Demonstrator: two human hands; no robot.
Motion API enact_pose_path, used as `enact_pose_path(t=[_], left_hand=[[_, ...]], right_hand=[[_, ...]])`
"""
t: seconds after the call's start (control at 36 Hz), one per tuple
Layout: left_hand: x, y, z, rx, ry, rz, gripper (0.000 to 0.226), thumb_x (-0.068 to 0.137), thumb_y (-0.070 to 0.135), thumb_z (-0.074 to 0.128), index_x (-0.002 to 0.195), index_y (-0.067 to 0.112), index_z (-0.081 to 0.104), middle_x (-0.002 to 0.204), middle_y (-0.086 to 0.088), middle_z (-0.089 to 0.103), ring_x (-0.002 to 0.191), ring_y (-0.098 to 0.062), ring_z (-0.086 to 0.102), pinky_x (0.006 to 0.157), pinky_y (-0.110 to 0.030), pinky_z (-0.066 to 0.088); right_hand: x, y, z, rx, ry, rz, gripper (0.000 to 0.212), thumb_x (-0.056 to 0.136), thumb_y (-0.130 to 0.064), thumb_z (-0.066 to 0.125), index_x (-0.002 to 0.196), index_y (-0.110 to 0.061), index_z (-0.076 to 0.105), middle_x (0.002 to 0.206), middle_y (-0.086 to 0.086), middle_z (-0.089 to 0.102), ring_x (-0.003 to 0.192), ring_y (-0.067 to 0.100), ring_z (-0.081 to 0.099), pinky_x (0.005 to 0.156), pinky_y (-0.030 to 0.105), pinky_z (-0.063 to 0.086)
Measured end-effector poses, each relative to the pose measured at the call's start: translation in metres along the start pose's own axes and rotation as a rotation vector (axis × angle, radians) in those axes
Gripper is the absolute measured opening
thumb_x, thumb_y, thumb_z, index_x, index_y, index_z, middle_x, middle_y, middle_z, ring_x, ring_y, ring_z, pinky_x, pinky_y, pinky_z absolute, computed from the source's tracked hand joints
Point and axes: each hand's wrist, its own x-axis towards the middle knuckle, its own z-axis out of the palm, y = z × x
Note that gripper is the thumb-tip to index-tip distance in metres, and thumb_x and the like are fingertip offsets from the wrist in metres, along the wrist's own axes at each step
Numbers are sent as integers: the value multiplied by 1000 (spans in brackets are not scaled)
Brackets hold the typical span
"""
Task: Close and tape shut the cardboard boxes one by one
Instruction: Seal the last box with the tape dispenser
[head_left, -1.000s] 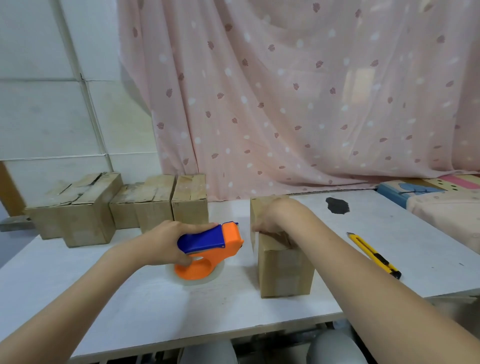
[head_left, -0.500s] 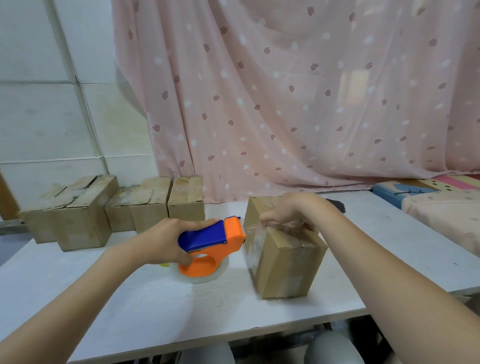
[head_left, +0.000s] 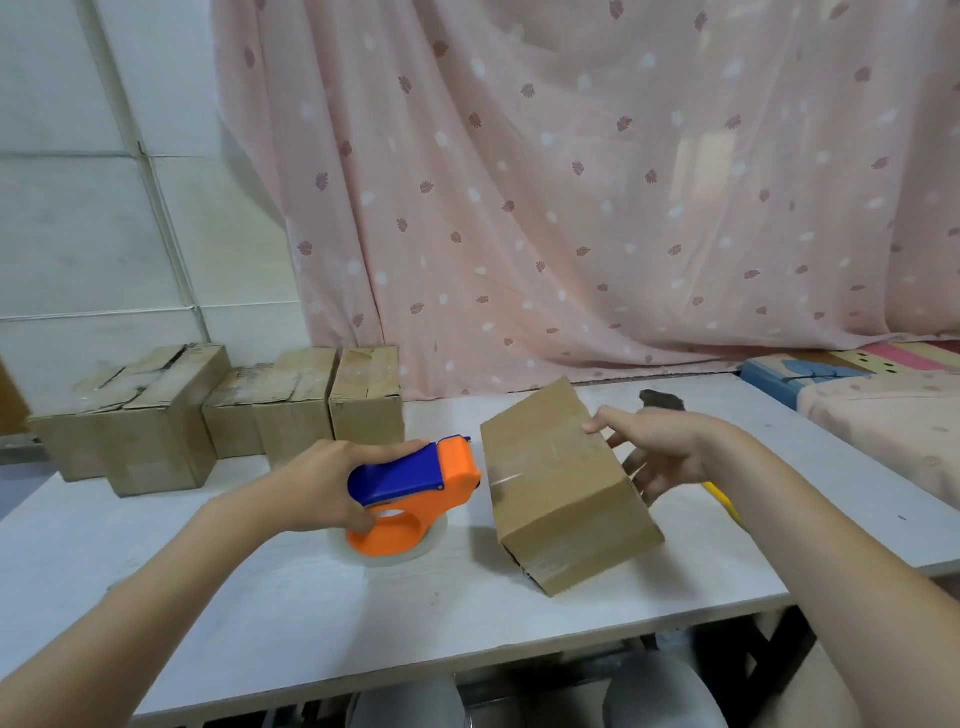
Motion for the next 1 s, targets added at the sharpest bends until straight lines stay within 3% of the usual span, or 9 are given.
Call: enact_pose_path(t=[0.11,0.22,0.39,0.42,0.44,0.53,0.67,0.78,1.0], left_hand=[[7,8,0,12,-18,20,89,78,30,74,131,74,18,70,11,52,59,-8,46,53,-17,36],[14,8,-1,11,-45,11,89,77,31,74,136,72,22,72,10,53,58,-7,45,52,-17,35],[17,13,0,11,-56,32,90,78,27,72,134,72,18,82,11,59,66,-8,48,57,-18,35],[17,14,0,12,-57,29,90,78,27,72,135,72,18,82,11,58,66,-8,49,57,-18,35],[17,14,1,10,-59,25,90,78,27,72,136,71,19,81,11,58,66,-8,48,57,-18,35],[18,15,1,12,-58,25,89,78,28,71,140,67,21,77,13,56,65,-8,48,58,-18,34],[23,22,2,14,-54,33,89,79,27,72,142,64,21,76,17,53,68,-8,49,58,-17,35],[23,21,2,7,-64,21,90,80,26,73,139,67,18,79,18,54,68,-8,50,58,-16,36],[17,12,-1,-3,-38,16,90,78,33,75,129,77,14,91,13,62,71,-9,55,58,-18,40]], right_hand=[[13,26,0,115,-24,-28,67,82,-48,67,127,-1,55,93,25,68,79,41,66,89,53,55],[19,37,9,142,-30,-59,57,91,-49,52,123,-2,62,88,17,65,76,31,59,80,40,55],[22,37,19,-7,140,-134,30,83,-44,60,75,-15,58,69,3,51,63,21,44,69,38,41],[23,35,21,-70,193,-191,26,81,-41,62,75,-17,59,72,4,52,65,20,47,76,32,24],[27,33,24,-170,258,-247,23,83,-38,62,88,-17,67,85,6,60,79,21,57,108,53,40],[23,20,41,-605,514,-433,42,97,-36,50,133,-16,57,135,6,60,125,33,51,102,40,42],[22,14,83,-863,321,-629,37,103,-40,35,125,-17,53,133,5,55,120,26,49,117,44,28],[29,22,87,-918,332,-606,53,105,-40,24,153,-18,34,163,3,28,150,18,23,124,35,7],[25,23,85,-914,358,-588,55,106,-39,22,158,-19,28,165,-2,21,152,12,18,124,29,8]])
